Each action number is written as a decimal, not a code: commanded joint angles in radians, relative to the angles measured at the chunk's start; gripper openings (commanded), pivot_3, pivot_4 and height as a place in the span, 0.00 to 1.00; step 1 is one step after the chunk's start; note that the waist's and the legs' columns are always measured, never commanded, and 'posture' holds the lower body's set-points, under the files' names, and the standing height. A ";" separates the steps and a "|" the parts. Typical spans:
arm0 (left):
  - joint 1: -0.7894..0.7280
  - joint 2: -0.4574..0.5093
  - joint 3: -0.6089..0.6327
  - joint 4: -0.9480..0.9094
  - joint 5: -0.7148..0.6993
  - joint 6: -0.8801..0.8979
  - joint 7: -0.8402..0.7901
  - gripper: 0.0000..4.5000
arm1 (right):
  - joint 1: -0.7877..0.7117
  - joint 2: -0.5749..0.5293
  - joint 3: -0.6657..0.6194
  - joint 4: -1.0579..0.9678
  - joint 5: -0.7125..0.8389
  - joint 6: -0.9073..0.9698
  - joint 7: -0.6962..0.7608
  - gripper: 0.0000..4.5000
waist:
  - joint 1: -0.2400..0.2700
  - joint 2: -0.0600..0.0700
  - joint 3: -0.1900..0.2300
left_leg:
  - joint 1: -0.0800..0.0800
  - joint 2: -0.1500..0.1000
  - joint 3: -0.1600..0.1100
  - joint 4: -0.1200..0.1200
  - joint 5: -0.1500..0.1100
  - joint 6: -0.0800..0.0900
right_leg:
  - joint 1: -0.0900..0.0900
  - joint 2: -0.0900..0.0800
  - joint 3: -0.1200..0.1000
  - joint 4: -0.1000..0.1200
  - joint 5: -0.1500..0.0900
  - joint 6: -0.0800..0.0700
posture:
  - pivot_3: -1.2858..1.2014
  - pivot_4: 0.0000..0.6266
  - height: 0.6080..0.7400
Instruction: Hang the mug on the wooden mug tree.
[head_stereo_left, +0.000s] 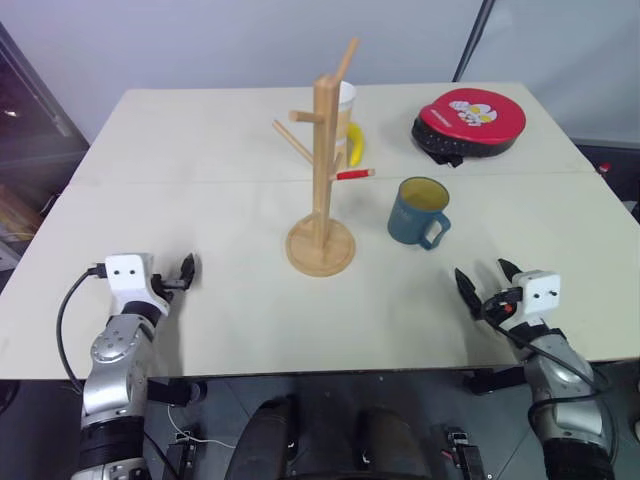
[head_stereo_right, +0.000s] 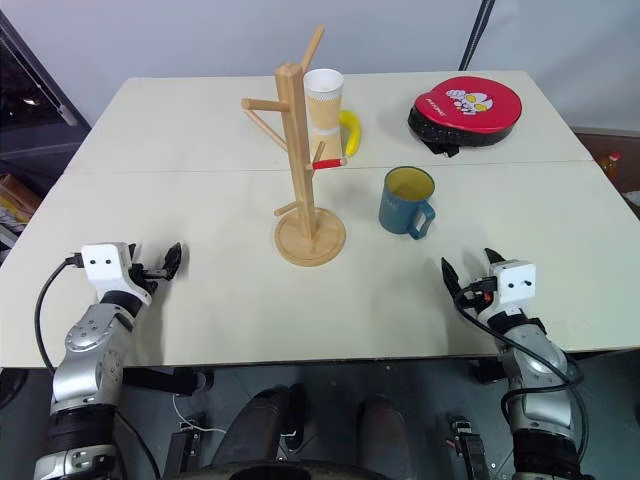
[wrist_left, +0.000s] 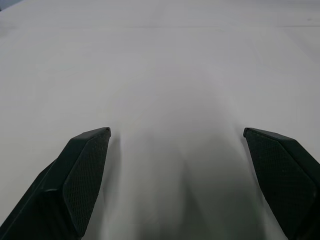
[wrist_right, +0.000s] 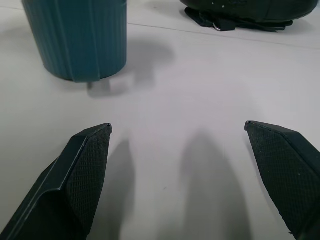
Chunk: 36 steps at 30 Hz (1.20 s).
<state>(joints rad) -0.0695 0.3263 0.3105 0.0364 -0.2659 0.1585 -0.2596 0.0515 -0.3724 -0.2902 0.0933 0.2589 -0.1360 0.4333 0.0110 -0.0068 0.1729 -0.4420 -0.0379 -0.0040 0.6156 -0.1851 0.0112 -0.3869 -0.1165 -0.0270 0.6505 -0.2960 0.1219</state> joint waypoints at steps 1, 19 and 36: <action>0.017 0.005 -0.023 -0.059 -0.005 -0.060 -0.052 1.00 | 0.040 0.062 0.046 -0.134 -0.033 -0.007 -0.065 0.98 | -0.001 0.000 0.000 | 0.000 0.000 0.000 0.000 0.000 0.000 | 0.000 0.000 0.000 0.000 0.000 0.000 | 0.52 0.24 1.00; 0.175 0.128 -0.330 -0.390 -0.077 -0.103 -0.512 1.00 | -0.036 0.243 0.193 -0.254 -0.253 0.070 -0.343 0.98 | -0.005 0.002 -0.001 | 0.000 0.000 0.000 -0.001 -0.002 -0.003 | -0.003 -0.001 0.002 -0.001 -0.002 -0.004 | 0.52 0.24 1.00; 0.033 0.142 -0.420 -0.487 -0.079 -0.018 -0.532 1.00 | -0.164 0.254 0.153 -0.138 -0.274 0.115 -0.476 0.98 | -0.009 0.002 -0.001 | 0.000 0.000 0.000 -0.001 0.000 0.000 | 0.000 0.003 0.001 0.000 0.000 -0.001 | 0.52 0.24 1.00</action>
<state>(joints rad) -0.0218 0.4688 -0.1049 -0.4124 -0.3375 0.1440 -0.7899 -0.0980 -0.1222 -0.1269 -0.0326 -0.0162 -0.0159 -0.0327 0.0024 -0.0046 0.1719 -0.4420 -0.0379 -0.0041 0.6149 -0.1849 0.0113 -0.3875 -0.1132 -0.0264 0.6505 -0.2963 0.1211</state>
